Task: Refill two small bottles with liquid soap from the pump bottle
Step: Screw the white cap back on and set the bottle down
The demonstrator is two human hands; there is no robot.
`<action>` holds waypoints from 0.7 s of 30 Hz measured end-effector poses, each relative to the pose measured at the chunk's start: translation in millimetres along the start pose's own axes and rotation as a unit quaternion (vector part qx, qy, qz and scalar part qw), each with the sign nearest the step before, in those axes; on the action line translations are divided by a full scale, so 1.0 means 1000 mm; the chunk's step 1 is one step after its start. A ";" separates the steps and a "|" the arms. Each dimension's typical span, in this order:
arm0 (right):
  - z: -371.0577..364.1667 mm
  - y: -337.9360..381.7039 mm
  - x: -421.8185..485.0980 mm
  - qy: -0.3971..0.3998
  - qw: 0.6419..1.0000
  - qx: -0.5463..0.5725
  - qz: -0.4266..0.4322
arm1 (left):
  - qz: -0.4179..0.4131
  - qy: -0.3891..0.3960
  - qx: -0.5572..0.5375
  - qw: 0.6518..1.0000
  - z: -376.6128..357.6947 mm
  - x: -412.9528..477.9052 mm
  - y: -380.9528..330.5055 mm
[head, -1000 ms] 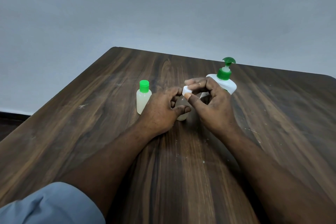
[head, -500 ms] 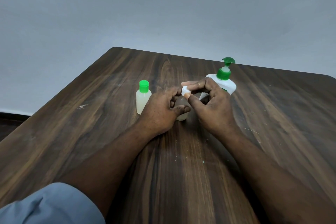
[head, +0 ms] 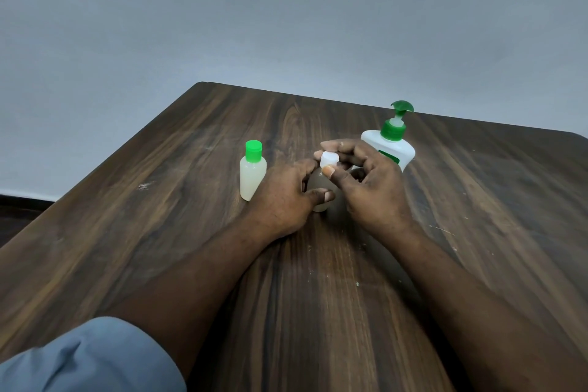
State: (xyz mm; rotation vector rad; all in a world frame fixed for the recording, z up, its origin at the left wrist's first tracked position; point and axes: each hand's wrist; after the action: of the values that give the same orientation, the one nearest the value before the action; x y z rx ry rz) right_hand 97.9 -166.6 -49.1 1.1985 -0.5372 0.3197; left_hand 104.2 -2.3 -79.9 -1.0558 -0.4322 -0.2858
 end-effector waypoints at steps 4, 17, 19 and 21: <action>-0.003 0.002 0.001 -0.031 0.998 0.035 -0.036 | -0.013 -0.013 0.019 1.000 0.000 -0.001 -0.005; -0.005 0.002 -0.001 0.000 0.998 0.053 -0.023 | -0.009 0.003 0.034 0.999 0.001 0.002 -0.001; -0.007 0.002 -0.002 -0.017 0.998 0.061 -0.025 | -0.009 -0.008 0.045 0.999 0.000 0.001 -0.003; -0.011 0.003 -0.003 -0.036 0.997 0.058 -0.029 | -0.013 -0.020 0.067 0.998 0.000 0.000 -0.007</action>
State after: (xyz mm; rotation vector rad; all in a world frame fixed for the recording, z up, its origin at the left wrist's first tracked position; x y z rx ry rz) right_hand 96.6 -155.0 -50.9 1.3389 -0.5516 0.2612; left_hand 101.4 -6.1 -74.3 -0.9274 -0.4944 -0.2558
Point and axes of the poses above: each hand's wrist, its own x-axis towards the middle knuckle, its own z-axis out of the back of the hand, y = z × x, and after that the axes turned 9 degrees about -y, right-handed
